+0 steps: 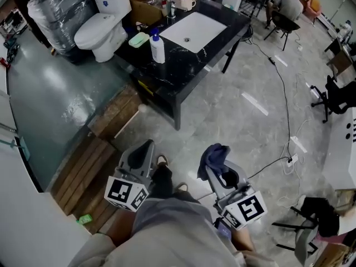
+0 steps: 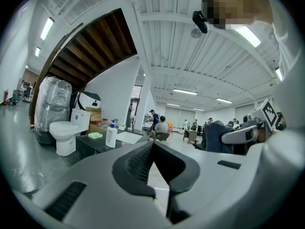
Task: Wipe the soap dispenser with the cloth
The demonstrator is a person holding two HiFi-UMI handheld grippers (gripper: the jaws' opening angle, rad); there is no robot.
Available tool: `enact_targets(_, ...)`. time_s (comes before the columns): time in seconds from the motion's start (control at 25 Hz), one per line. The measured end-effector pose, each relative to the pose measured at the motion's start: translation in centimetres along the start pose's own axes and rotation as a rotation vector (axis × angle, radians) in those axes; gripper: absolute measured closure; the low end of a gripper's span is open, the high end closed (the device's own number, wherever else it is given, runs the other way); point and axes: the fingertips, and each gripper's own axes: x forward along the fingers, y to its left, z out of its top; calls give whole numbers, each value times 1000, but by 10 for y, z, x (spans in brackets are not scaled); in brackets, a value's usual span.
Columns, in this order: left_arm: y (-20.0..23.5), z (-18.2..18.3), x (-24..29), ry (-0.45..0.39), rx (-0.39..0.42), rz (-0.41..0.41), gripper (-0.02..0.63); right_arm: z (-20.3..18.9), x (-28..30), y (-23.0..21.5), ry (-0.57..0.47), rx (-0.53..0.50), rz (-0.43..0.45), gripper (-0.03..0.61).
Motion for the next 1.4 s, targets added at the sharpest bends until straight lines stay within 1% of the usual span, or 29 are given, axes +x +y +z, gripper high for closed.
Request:
enact_targets(0.44,73,16,43,7,-23,29,607,27,87,-20,16,-15,29,506)
enact_targets(0.72,121,31,71,-28,-40,22,607,51,143,-25,21,-45,41,506)
enact_targets(1.12,169,53,93,-62,-47,-5,607,77,202,-25,8,-87,42,506)
enact_targets(1.4,184,62,102,-65,-38,-33,607,82,222,-23,7,-97,34,505)
